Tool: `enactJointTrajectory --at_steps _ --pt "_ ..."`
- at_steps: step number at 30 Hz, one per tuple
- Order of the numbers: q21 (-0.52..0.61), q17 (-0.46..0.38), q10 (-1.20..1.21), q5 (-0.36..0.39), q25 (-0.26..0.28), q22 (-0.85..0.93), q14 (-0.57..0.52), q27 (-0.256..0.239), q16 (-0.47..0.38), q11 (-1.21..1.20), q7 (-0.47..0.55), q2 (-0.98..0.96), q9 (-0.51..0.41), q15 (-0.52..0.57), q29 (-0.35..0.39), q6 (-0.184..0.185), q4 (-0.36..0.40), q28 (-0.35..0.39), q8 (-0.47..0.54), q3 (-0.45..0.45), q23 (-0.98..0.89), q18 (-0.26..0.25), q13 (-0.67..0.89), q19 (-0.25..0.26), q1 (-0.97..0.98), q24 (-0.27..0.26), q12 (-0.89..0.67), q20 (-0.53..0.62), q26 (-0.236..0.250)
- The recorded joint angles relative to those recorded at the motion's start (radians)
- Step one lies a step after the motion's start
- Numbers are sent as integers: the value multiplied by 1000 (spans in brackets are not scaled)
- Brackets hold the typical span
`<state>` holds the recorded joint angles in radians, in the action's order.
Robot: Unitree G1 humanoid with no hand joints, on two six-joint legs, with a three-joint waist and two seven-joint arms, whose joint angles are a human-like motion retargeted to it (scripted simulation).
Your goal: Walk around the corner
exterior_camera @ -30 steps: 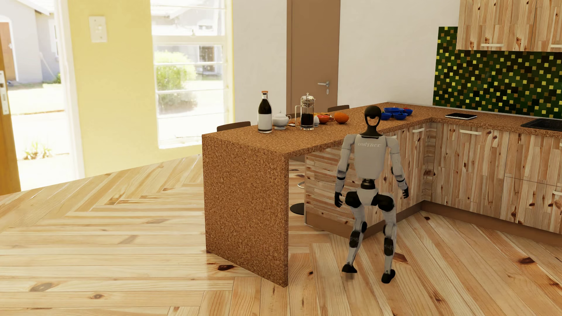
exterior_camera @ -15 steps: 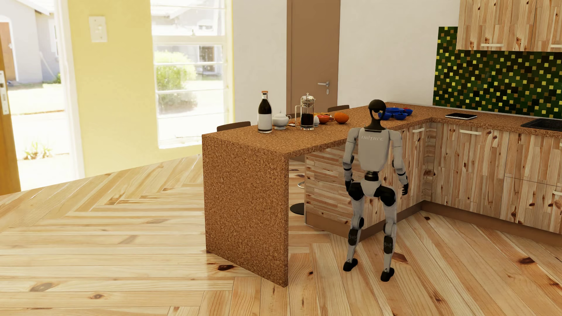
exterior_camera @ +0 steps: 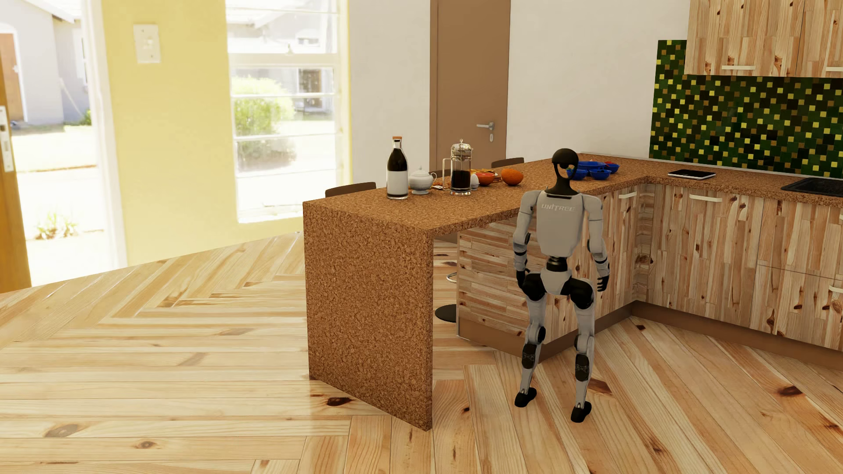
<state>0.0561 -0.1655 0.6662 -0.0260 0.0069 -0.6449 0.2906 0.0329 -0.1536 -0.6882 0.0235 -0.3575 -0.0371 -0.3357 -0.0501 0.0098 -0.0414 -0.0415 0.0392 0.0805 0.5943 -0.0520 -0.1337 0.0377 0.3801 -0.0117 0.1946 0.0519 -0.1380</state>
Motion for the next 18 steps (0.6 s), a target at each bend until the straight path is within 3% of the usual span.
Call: enactJointTrajectory --at_steps 3,9,12,14,16,18 --pt "-31 -33 -16 -1 -10 -21 -12 6 -1 4 -5 -4 -4 8 -8 -21 1 24 5 -8 27 0 -22 0 -3 -4 -18 -5 40" --pt "-7 8 -9 -9 -15 -10 -11 6 -11 13 1 -3 13 10 9 -8 7 -17 -4 -5 -1 7 2 7 8 0 12 -8 19" --pt "-17 -24 -23 -13 -21 7 -15 -22 -19 15 -8 7 -2 10 3 -12 11 16 5 -3 -25 9 -16 9 -10 25 17 -25 38" --pt "-26 -29 -14 -11 -25 -3 -9 -12 13 15 -14 5 -2 11 20 0 9 49 11 -9 5 12 -10 13 -6 35 4 11 62" --pt "-10 0 0 -1 -21 0 1 6 8 7 -22 1 -5 9 40 -1 -1 48 19 -13 -11 10 2 11 -5 20 12 -11 76" --pt "-4 4 3 1 -18 -4 5 -11 19 17 -19 3 11 11 45 5 -4 45 16 -18 3 12 -7 12 0 3 19 1 73"
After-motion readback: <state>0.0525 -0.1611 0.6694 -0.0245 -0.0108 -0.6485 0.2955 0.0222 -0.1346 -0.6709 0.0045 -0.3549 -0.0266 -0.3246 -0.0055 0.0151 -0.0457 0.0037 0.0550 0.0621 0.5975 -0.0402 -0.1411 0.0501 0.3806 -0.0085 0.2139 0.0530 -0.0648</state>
